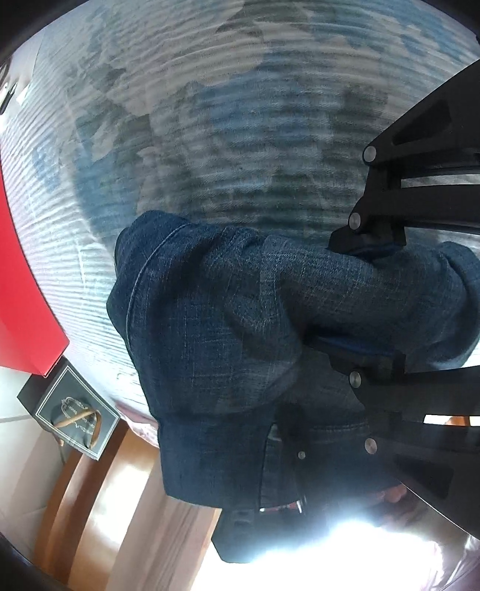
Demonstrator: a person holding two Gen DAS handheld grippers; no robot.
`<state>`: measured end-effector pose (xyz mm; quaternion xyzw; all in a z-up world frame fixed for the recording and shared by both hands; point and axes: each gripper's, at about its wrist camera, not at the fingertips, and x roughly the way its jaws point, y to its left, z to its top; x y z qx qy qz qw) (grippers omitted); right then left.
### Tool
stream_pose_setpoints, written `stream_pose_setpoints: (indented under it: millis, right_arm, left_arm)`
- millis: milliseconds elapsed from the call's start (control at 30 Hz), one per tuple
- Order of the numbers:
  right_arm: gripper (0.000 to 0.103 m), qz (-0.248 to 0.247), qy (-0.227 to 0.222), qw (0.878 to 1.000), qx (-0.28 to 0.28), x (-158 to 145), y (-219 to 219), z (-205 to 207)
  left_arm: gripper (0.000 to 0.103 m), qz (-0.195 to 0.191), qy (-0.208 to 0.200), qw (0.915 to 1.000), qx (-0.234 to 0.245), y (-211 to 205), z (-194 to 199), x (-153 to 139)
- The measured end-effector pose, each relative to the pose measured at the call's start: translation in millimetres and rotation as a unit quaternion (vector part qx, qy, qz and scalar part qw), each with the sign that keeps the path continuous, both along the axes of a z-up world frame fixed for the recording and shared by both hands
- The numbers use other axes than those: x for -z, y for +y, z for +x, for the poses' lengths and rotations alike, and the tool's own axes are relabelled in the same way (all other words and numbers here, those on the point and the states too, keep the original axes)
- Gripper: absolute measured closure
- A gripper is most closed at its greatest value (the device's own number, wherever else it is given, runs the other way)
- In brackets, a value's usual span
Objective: Fold clothes
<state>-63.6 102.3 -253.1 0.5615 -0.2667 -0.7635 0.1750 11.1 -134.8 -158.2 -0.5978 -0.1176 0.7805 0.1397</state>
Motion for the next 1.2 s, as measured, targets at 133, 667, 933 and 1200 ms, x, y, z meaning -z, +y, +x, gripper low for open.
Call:
stream_pose_setpoints:
  millis: [133,667,933,1200]
  right_arm:
    - [0.067,0.000,-0.002,1.000,-0.004,-5.1,3.3,-0.7]
    - [0.064,0.025,0.034,0.998,-0.043,-47.4,27.8,28.6]
    - [0.064,0.023,0.021,0.999,-0.015,-43.4,55.8,44.9]
    - [0.064,0.024,0.026,0.999,0.012,-58.4,73.2,45.9]
  left_arm:
    - [0.031,-0.033,0.022,0.9991,-0.016,-5.3,10.1,-30.1]
    - [0.060,-0.036,0.003,0.9955,-0.087,-13.3,65.7,-0.8]
    - [0.080,0.178,0.042,0.9831,-0.004,34.5,42.9,-63.7]
    - [0.080,0.277,-0.034,0.9559,-0.090,-5.3,29.5,14.4]
